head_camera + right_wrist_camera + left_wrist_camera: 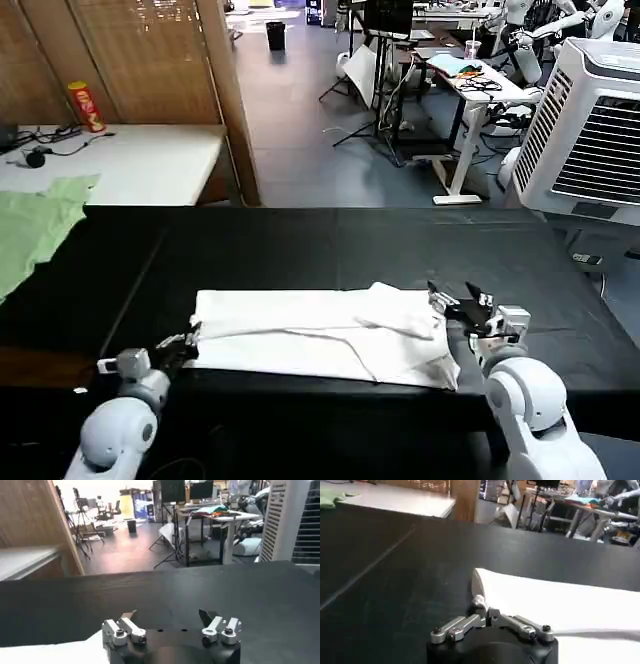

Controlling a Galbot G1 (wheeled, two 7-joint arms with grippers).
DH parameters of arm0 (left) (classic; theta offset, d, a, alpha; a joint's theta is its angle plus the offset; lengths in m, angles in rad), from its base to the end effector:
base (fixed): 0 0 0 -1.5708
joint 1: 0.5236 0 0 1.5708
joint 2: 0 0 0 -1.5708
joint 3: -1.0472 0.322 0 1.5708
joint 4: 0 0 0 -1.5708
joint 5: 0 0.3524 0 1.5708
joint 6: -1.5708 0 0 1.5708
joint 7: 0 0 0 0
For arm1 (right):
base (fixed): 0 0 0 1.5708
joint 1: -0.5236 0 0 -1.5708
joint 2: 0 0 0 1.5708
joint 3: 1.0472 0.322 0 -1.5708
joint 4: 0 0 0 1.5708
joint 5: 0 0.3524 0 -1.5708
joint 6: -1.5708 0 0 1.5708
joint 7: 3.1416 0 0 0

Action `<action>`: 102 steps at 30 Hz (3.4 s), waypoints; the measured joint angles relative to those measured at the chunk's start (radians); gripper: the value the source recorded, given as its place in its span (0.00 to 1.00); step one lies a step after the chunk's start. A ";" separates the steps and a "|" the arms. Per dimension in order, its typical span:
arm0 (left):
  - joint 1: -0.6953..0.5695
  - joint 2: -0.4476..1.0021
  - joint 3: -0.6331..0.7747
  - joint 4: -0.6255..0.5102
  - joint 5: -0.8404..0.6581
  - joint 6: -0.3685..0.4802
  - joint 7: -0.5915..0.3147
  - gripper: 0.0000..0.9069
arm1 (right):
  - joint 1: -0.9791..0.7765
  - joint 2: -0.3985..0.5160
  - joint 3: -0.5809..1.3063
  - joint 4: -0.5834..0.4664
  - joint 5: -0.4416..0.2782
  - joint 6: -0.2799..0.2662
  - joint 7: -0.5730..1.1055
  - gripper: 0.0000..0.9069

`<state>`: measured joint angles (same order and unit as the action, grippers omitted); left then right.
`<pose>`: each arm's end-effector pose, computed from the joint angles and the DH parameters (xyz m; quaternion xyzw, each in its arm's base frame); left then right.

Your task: Fold and organize the clothes.

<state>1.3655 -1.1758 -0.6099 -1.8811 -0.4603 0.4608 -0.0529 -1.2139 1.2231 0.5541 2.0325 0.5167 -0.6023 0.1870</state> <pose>0.2591 0.1092 -0.2820 -0.0013 -0.9733 0.0177 0.2290 0.2858 -0.0653 -0.2021 0.0055 -0.9844 -0.0433 0.1704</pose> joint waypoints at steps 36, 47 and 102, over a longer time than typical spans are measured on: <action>-0.069 0.054 0.205 -0.231 -0.100 0.123 -0.156 0.00 | -0.055 0.039 0.027 0.020 -0.059 0.002 0.002 0.97; -0.114 -0.045 0.371 -0.253 -0.148 0.122 -0.154 0.00 | -0.061 0.044 0.025 0.019 -0.065 0.003 0.001 0.97; -0.021 -0.036 0.179 -0.180 0.019 -0.050 -0.052 0.97 | 0.102 0.081 -0.409 -0.203 -0.451 0.033 -0.183 0.97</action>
<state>1.3442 -1.2121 -0.4312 -2.0610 -0.4410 0.4105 -0.1051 -1.1122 1.3037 0.1453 1.8299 0.0655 -0.5698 0.0035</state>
